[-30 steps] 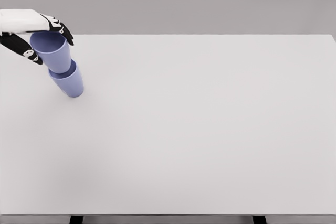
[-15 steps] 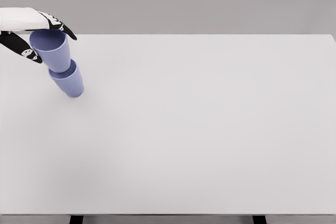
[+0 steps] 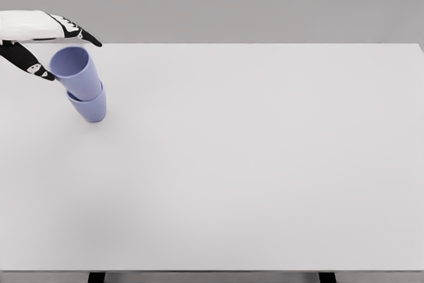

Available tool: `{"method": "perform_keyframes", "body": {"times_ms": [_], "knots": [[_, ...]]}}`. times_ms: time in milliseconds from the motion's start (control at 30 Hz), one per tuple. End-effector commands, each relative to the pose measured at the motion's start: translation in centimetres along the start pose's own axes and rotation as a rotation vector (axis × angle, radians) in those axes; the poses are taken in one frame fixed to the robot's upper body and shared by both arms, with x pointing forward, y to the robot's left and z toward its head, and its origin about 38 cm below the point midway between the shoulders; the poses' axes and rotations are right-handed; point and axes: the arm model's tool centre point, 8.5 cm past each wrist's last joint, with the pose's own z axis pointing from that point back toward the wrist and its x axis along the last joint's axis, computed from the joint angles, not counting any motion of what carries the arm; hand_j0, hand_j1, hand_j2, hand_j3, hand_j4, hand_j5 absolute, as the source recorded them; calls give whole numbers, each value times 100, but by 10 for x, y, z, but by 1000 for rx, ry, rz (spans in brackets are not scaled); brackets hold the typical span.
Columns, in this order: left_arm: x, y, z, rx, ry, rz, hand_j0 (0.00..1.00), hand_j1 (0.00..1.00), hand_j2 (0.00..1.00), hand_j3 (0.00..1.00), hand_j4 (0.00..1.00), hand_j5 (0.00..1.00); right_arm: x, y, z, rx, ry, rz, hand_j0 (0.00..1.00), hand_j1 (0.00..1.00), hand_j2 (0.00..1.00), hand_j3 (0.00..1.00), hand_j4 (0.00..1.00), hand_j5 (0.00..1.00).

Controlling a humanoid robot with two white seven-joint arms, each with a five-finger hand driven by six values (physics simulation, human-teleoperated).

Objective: Place the right cup on the left cup with left arm

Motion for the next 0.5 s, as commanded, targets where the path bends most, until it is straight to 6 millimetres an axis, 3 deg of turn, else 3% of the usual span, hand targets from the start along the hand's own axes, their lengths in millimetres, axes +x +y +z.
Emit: {"method": "perform_keyframes", "body": {"times_ms": [0, 167, 200, 233, 267, 300, 333, 400, 467], "knots": [[0, 1, 1, 5, 0, 5, 95, 95, 95, 95, 95, 95, 0, 0, 0, 1, 1, 1, 100, 100, 100, 100, 100, 100], [7, 7, 3, 25, -19, -2, 100, 100, 100, 100, 100, 100, 0, 0, 0, 1, -1, 2, 100, 100, 100, 100, 100, 100], [33, 19, 22, 94, -89, 1, 100, 100, 100, 100, 100, 100, 0, 0, 0, 1, 1, 1, 100, 100, 100, 100, 100, 100], [70, 21, 24, 104, -211, 8, 100, 100, 100, 100, 100, 100, -1, 0, 0, 1, 3, 0, 100, 100, 100, 100, 100, 100], [91, 25, 38, 128, -258, 6, 100, 100, 100, 100, 100, 100, -1, 0, 0, 1, 2, 1, 100, 100, 100, 100, 100, 100], [117, 33, 39, 146, -335, -20, 100, 100, 100, 100, 100, 100, 0, 0, 0, 1, 1, 1, 100, 100, 100, 100, 100, 100], [124, 31, 40, 145, -356, -15, 100, 100, 100, 100, 100, 100, -1, 0, 0, 1, 0, 1, 100, 100, 100, 100, 100, 100], [121, 7, 21, 110, -387, 48, 100, 100, 100, 100, 100, 100, 0, 0, 0, 1, 1, 1, 100, 100, 100, 100, 100, 100], [130, -24, -16, 55, -473, 118, 100, 100, 100, 100, 100, 100, 0, 0, 0, 1, -1, 2, 100, 100, 100, 100, 100, 100]]}}
